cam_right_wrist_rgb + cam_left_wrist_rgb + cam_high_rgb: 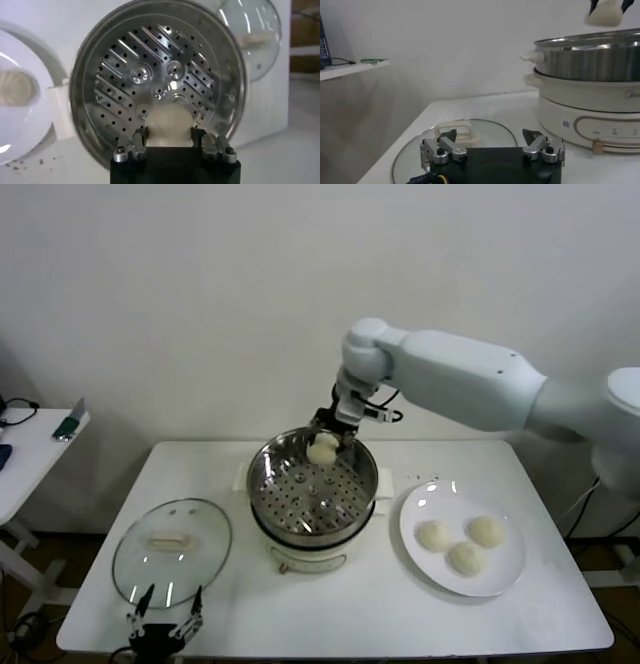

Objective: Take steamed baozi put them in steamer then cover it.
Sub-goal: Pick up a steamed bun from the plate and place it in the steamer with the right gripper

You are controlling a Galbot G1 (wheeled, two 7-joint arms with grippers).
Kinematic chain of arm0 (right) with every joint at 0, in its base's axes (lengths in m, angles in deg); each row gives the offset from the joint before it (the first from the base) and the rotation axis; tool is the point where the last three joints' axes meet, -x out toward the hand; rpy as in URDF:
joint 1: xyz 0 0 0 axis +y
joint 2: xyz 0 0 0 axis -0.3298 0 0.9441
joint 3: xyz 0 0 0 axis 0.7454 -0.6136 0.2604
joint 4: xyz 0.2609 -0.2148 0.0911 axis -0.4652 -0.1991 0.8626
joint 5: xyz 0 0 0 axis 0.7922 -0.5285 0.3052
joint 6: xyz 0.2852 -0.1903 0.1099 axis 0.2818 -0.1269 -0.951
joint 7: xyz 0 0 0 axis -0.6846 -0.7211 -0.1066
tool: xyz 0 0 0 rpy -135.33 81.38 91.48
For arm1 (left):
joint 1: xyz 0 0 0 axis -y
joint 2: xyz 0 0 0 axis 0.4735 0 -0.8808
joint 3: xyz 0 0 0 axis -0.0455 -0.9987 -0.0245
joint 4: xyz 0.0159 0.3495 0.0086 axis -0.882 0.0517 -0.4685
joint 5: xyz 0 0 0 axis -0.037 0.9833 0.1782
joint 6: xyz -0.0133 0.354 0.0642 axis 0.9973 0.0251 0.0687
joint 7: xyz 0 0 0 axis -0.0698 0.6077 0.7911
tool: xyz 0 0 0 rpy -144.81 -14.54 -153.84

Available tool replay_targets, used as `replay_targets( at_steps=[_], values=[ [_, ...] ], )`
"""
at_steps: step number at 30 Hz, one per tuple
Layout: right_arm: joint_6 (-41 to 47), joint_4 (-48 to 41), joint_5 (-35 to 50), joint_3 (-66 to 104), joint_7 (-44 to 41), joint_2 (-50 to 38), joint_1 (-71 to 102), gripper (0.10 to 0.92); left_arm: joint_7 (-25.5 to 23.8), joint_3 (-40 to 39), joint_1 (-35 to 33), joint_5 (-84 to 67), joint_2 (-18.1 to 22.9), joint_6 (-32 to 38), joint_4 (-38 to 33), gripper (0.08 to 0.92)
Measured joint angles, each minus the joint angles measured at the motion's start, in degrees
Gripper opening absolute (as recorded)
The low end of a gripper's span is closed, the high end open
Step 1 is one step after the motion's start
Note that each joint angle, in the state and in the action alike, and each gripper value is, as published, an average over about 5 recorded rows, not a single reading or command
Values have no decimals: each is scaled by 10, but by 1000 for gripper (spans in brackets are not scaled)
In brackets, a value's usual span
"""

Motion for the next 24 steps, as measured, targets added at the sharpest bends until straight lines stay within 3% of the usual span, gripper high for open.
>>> replay_targets(
  at_steps=[16, 24],
  values=[
    [-95, -144, -103, 45, 20, 77, 66, 596, 2, 1, 7, -2, 1, 4, 5, 823],
    [-125, -203, -135, 67, 32, 106, 87, 731, 7, 2, 12, -2, 1, 8, 13, 823]
  ],
)
